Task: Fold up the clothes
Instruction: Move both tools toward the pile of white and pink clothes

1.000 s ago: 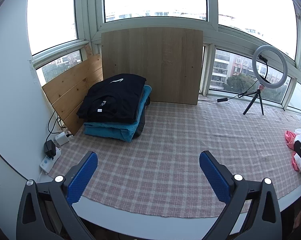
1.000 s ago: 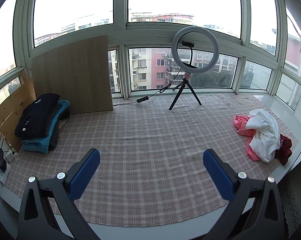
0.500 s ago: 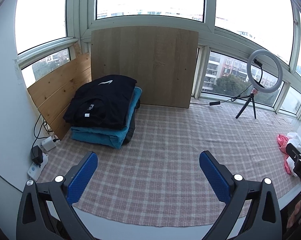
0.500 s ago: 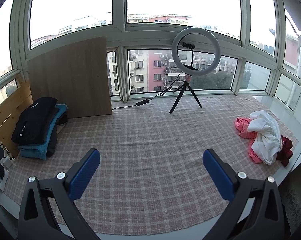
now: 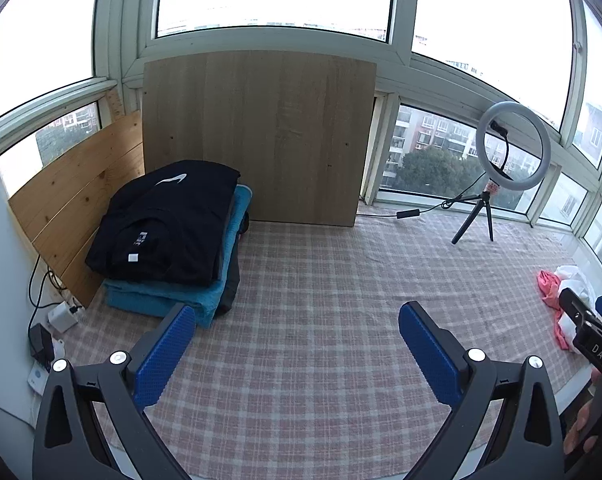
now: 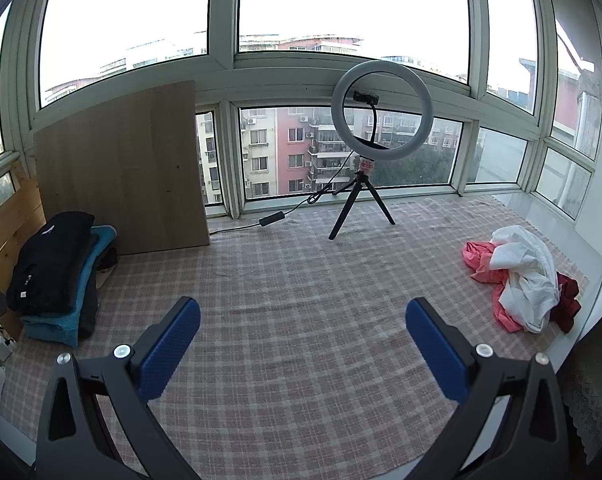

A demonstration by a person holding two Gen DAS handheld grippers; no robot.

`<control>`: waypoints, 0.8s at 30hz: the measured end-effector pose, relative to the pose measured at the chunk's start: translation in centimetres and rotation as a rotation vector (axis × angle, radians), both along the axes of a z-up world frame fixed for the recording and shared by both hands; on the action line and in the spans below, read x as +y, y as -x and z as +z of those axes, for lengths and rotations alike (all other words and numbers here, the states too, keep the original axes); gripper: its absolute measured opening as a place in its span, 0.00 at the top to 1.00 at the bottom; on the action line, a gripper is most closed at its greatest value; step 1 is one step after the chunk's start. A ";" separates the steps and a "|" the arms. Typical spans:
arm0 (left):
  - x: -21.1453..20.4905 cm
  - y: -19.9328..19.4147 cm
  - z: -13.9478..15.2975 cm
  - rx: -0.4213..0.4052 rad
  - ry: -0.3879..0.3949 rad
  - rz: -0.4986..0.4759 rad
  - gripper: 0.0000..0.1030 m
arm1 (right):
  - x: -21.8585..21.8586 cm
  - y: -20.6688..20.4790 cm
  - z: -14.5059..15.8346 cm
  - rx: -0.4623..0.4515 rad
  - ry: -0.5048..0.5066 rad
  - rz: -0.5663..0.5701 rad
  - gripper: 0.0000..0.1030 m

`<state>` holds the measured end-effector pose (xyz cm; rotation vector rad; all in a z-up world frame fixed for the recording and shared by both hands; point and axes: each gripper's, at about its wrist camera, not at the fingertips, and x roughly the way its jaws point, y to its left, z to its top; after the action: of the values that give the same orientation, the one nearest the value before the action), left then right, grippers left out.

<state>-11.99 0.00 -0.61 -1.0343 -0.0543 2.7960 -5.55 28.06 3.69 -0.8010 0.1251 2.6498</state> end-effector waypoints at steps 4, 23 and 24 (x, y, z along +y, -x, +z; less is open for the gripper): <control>0.5 1.5 -0.7 -0.023 0.007 -0.016 0.01 | 0.1 0.7 0.0 0.010 -0.014 -0.018 0.00; 7.6 6.5 -1.1 -0.027 -0.045 -0.247 0.01 | 7.0 0.2 -0.5 -0.019 0.006 -0.237 0.00; 8.0 6.5 -1.1 -0.024 -0.043 -0.252 0.01 | 7.3 0.1 -0.6 -0.021 0.003 -0.242 0.00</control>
<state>-18.45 8.03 -1.68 -0.9893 0.0126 2.5450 -5.62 35.40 3.11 -0.7622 0.2074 2.4140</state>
